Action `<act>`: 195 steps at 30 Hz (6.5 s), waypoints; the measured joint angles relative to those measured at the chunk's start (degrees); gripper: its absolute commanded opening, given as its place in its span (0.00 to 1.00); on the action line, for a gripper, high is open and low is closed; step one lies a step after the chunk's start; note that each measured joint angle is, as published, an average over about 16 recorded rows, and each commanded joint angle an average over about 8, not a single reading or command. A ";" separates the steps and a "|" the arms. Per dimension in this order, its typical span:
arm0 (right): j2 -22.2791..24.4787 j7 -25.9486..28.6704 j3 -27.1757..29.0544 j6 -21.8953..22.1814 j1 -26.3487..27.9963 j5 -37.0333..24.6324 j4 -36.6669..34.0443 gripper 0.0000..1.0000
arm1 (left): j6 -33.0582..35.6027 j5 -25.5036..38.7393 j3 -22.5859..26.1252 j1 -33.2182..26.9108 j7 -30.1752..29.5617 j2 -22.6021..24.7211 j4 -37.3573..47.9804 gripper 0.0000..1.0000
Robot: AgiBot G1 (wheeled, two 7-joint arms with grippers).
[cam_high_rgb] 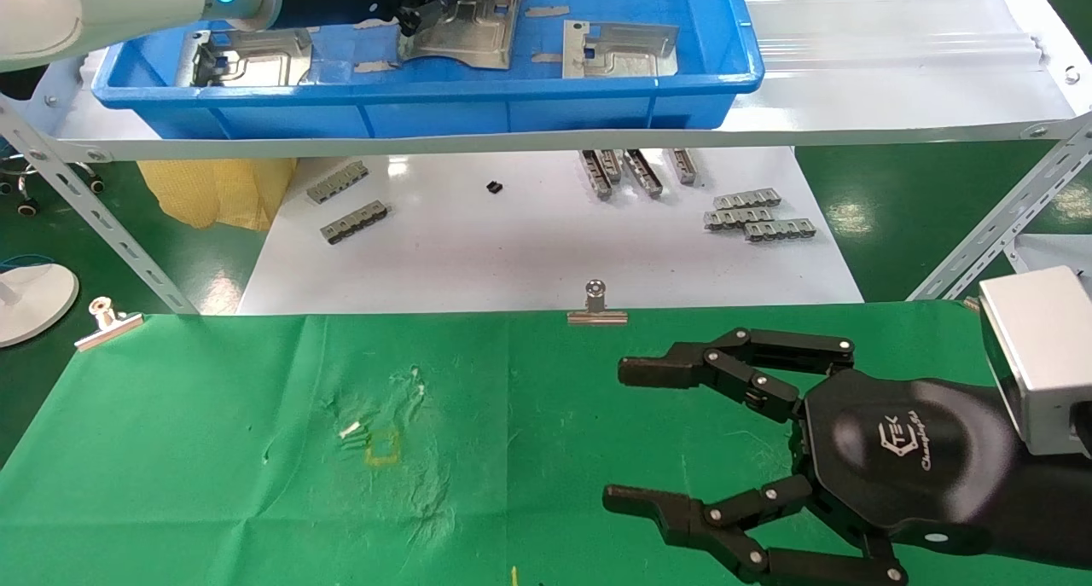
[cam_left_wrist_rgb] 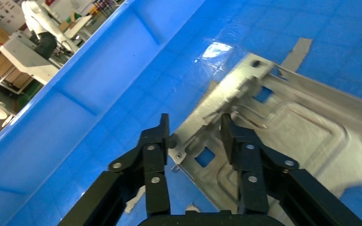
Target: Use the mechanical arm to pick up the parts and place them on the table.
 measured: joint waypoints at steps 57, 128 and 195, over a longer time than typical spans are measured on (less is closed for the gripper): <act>0.04 -0.05 -0.11 0.04 0.02 0.07 0.00 1.00 | 42.12 -21.14 -4.90 -5.49 13.13 -21.33 3.27 0.00; 0.09 -0.12 -0.23 0.10 0.05 0.16 0.00 1.00 | 6.26 -7.54 16.91 34.47 7.83 -44.52 -62.11 1.00; 0.12 -0.17 -0.31 0.13 0.07 0.22 -0.05 1.00 | 35.80 -37.05 -4.16 41.29 -5.19 -44.01 -55.26 1.00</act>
